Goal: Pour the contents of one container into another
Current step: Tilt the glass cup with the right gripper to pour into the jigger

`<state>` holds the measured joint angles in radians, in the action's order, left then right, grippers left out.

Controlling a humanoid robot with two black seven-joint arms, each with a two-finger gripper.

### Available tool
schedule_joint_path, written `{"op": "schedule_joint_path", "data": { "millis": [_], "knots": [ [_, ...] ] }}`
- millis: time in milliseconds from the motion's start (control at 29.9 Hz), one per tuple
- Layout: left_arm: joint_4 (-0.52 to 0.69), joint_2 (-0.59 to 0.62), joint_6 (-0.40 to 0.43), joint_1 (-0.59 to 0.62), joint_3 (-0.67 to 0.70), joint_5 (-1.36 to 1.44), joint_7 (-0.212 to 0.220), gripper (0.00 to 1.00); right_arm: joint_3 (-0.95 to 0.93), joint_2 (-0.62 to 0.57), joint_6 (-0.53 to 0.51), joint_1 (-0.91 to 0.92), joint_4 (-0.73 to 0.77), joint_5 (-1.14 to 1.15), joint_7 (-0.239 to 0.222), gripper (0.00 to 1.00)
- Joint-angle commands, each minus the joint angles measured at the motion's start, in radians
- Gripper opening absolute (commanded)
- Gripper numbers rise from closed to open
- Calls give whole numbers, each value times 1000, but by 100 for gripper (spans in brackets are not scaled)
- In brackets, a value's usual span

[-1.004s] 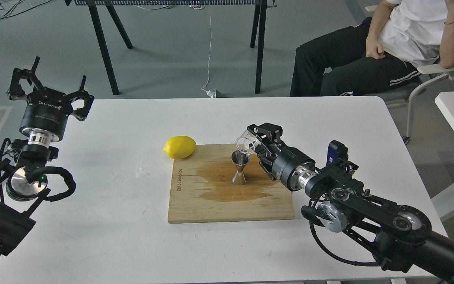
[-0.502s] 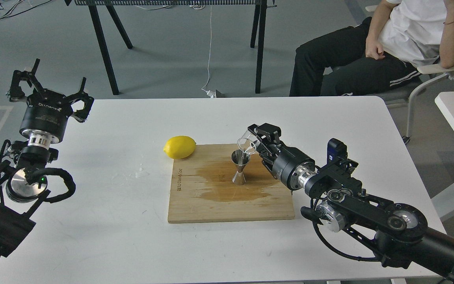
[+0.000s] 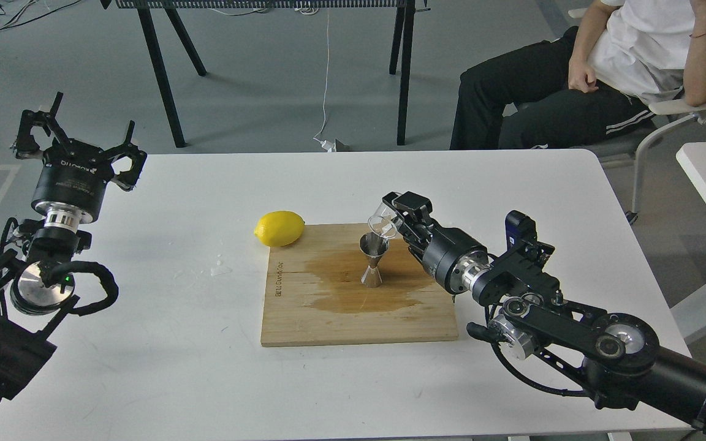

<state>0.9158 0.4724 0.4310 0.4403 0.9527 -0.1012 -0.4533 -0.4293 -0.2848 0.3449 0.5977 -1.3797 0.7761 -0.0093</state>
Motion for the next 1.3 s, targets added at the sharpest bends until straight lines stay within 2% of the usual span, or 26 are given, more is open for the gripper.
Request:
{"op": "schedule_joint_path", "data": {
  "millis": [0, 569, 770, 1271],
  "knots": [
    [0, 0, 0, 0, 0, 0, -1, 100, 6, 1, 9, 1, 14, 38, 5, 35],
    [0, 0, 2, 0, 0, 0, -1, 100, 32, 22, 17, 25, 16, 48, 17, 35],
    [-3, 0, 2, 0, 1, 0, -1, 100, 99, 24, 31, 53, 54, 114, 35, 35],
    [-3, -2, 0, -2, 1, -2, -18, 100, 103, 18, 52, 53, 51, 195, 58, 34]
  ]
}}
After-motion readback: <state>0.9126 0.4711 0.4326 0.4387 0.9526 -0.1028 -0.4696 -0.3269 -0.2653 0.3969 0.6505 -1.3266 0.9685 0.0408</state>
